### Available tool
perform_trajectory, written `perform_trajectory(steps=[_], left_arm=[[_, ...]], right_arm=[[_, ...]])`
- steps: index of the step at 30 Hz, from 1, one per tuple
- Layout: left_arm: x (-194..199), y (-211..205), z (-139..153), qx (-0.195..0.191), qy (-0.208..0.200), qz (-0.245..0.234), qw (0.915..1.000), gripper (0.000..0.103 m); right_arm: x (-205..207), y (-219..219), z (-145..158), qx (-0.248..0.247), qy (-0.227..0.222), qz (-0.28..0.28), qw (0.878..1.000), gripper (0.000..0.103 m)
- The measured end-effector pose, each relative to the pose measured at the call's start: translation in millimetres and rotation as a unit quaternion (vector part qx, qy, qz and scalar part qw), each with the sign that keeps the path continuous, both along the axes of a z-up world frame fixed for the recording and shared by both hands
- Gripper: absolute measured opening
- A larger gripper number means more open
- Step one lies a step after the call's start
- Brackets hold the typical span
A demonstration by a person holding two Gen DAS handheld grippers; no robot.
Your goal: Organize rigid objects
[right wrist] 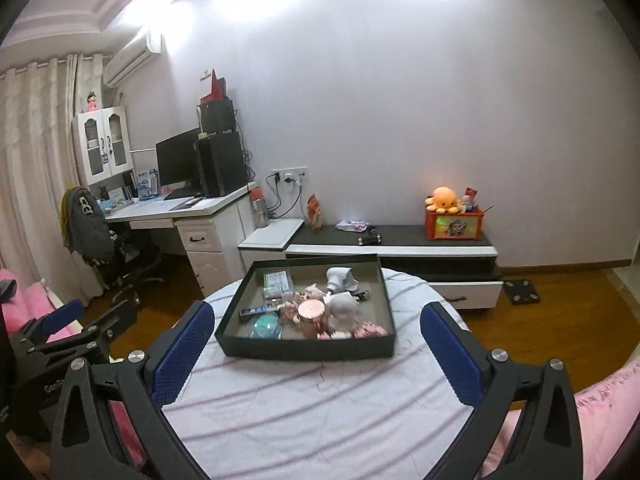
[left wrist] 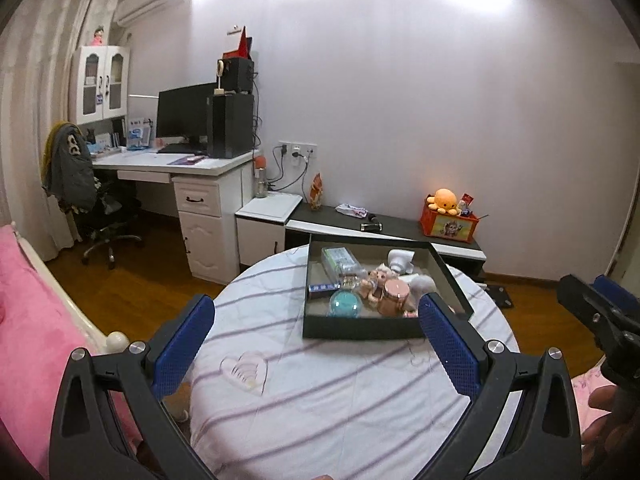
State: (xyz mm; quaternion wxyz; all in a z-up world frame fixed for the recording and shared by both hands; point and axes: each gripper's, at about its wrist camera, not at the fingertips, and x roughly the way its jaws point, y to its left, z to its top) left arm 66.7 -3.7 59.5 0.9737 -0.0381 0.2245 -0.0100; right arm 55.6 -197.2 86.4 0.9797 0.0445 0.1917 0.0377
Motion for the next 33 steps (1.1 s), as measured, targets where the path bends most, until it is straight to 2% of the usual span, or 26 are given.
perform_trajectory(steps=[10, 16, 33], left_arm=[[-78.6, -0.6, -13.2, 0.004, -0.01, -0.003, 0.9999, 0.103], [-104.8, -4.4, -12.7, 0.016, -0.027, -0.002, 0.9995, 0.103], [-114.9, -8.5, -8.4, 0.016, -0.029, -0.001, 0.9994, 0.103]], right_arm=[[-82.9, 15.1, -3.0, -0.017, -0.028, -0.003, 0.999, 0.103], [-110.7, 18.2, -3.0, -0.013, -0.041, -0.004, 0.999, 0.103], [-115.2, 10.7, -12.5, -0.009, -0.034, -0.011, 0.999, 0.103]])
